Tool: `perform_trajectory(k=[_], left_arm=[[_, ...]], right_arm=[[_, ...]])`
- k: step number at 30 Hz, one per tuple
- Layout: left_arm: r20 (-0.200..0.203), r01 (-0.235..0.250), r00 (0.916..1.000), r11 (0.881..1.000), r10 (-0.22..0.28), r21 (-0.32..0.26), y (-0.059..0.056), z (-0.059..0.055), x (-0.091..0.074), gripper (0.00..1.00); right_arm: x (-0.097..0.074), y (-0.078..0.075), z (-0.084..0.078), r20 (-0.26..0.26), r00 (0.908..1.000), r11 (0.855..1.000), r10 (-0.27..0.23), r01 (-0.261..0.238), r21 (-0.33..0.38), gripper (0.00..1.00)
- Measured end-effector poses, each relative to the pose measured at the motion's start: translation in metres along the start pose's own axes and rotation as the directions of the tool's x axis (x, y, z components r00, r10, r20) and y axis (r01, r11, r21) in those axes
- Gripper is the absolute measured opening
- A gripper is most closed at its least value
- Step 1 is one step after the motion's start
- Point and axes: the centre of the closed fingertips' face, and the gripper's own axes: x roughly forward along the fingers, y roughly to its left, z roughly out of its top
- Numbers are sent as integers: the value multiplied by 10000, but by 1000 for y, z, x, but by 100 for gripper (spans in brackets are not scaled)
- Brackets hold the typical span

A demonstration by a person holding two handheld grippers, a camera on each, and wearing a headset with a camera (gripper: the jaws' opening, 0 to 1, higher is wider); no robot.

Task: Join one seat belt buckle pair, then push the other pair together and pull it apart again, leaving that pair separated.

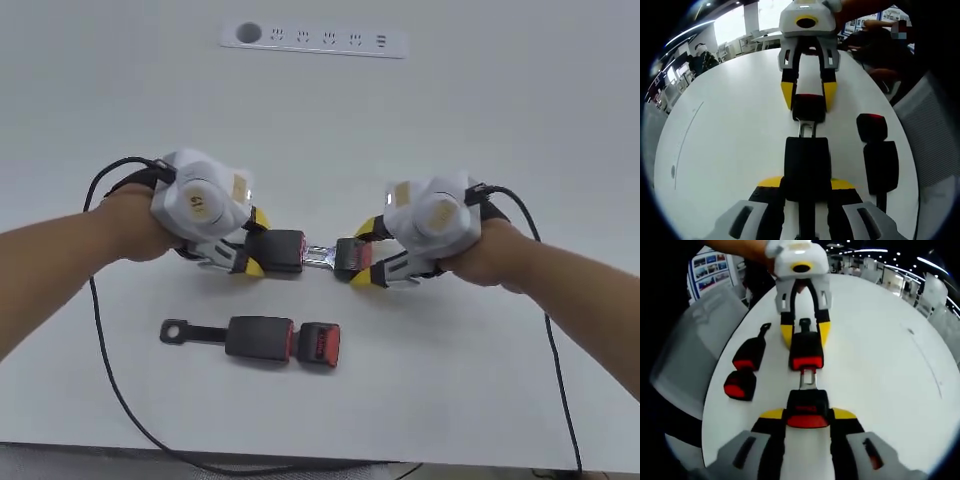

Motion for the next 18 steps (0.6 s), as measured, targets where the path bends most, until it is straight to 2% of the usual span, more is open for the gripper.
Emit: perform_trajectory(k=[7,9,18], left_arm=[[-102,15,9999,10000,-15,49,0,0,0,34],[-107,42,9999,10000,-41,29,0,-1,0,34],[-115,73,9999,10000,-73,5,0,-1,1,33]], right_arm=[[8,2,11,94,9999,9999,93,-92,-132,33],[10,1,9,-77,9999,9996,72,-74,-289,33],[9,2,9,-7,9999,9994,127,-128,-310,33]])
